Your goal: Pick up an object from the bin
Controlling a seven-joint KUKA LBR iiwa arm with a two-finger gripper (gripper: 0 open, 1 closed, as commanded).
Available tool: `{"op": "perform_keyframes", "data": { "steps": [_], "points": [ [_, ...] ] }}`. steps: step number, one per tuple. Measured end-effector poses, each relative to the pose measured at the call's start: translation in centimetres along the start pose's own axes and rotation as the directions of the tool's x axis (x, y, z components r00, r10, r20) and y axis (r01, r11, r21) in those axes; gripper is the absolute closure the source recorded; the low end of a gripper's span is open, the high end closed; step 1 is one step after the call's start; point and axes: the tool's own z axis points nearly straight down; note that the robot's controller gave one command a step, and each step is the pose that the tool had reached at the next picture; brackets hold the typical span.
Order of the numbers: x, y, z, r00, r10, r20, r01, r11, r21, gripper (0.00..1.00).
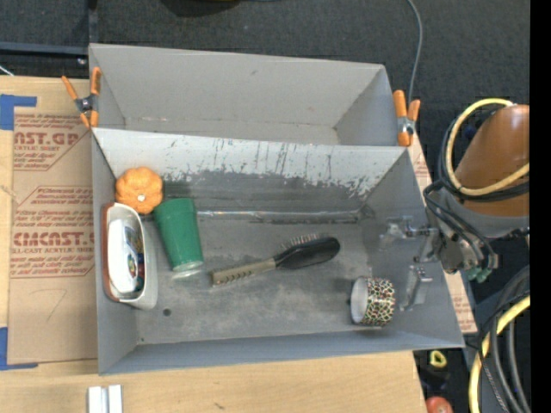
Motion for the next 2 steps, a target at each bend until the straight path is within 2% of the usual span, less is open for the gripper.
{"op": "perform_keyframes", "data": {
  "steps": [1, 2],
  "points": [
    [-0.2, 0.1, -0.3, 1.000, -0.002, 0.007, 0.002, 1.000, 0.001, 0.00],
    [0.2, 0.0, 10.6, 0.939, -0.345, 0.007, 0.345, 0.939, 0.004, 0.00]
  ]
}}
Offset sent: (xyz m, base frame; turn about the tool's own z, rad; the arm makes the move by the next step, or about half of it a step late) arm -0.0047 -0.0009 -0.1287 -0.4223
